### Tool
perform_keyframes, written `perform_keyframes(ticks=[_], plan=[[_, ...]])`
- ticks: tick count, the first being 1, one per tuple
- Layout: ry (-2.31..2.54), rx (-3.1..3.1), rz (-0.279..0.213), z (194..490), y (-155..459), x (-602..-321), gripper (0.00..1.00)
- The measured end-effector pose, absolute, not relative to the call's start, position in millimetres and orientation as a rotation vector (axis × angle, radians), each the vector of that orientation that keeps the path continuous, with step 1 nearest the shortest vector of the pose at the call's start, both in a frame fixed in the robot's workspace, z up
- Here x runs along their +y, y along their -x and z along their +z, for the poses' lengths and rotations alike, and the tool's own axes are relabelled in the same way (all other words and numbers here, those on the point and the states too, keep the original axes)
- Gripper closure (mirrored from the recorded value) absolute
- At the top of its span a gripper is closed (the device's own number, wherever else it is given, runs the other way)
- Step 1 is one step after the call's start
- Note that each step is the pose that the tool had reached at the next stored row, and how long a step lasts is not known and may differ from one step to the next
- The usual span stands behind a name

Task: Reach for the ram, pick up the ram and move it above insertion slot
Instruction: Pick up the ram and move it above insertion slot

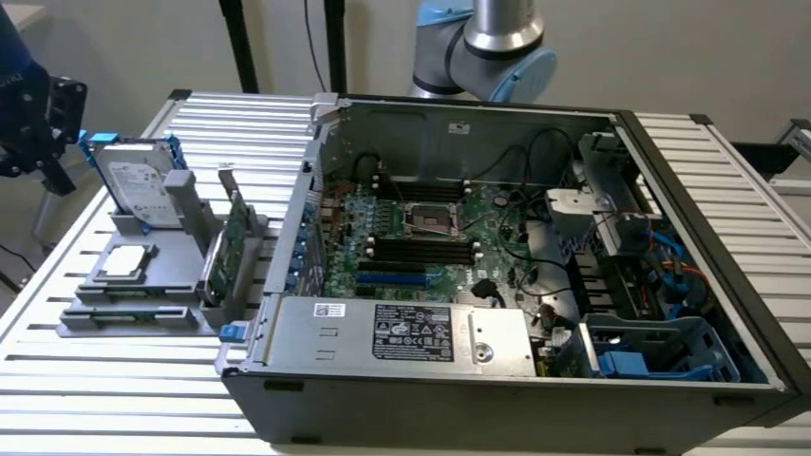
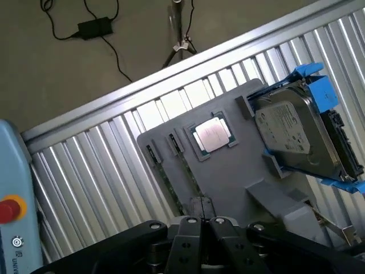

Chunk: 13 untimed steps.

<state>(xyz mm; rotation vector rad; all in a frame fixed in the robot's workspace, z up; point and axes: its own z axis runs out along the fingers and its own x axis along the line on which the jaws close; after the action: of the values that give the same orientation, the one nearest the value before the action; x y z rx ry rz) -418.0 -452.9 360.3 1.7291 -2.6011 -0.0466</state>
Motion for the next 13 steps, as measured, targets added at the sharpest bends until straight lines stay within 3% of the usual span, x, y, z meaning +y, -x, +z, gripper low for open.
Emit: perform_keyframes(ticks=[13], plan=[[-2.031,-2.386,-0.029,356.4,418.0,-452.9,0.89]])
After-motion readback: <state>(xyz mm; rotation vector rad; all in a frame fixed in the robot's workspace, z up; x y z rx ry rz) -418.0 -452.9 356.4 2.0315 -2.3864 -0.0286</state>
